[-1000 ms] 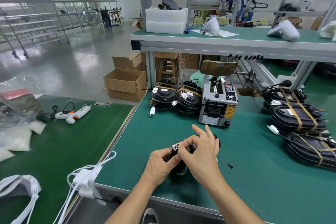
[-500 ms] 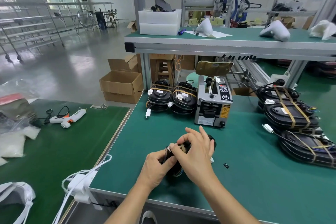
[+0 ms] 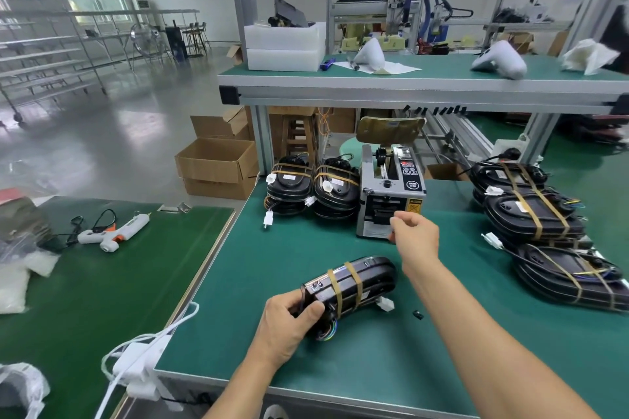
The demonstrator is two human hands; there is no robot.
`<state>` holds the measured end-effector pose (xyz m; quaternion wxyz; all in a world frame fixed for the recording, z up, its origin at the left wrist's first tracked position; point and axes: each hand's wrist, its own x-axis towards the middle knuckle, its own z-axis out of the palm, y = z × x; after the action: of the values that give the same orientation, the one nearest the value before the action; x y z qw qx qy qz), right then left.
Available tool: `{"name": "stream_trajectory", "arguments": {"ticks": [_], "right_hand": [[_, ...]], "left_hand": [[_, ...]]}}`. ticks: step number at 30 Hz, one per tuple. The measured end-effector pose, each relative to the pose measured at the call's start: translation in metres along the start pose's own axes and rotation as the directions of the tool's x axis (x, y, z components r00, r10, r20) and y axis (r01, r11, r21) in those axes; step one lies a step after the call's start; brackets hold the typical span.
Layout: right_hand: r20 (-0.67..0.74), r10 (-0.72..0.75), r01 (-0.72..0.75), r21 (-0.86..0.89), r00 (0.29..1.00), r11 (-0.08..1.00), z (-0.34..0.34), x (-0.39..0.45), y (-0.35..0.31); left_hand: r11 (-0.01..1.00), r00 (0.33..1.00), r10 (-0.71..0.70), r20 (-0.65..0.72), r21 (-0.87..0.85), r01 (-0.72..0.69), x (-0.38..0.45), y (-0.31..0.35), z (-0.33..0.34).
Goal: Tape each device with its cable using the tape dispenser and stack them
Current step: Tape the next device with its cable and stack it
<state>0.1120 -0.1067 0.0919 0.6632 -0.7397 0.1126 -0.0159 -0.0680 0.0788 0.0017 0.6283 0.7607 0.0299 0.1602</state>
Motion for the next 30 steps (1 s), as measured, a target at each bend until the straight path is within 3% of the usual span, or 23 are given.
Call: {"name": "stream_trajectory", "arguments": {"ticks": [6,16,30], "right_hand": [[-0.008,0.082,-0.081,0.061,0.997,0.995,0.017,0.038,0.003],[-0.165,0.185,-0.167,0.118,0.969,0.979,0.037,0.050,0.000],[-0.219,0.198,-0.172,0.134,0.955,0.976,0.049,0.051,0.003]], "left_hand": [[1.000,1.000,-0.009,-0.002,-0.013,0.009,0.000,0.003,0.000],[0.999,0.999,-0.026,0.019,-0.034,0.026,-0.001,0.004,0.000],[0.999,0.999,-0.034,0.013,-0.032,0.034,-0.002,0.005,0.000]]}}
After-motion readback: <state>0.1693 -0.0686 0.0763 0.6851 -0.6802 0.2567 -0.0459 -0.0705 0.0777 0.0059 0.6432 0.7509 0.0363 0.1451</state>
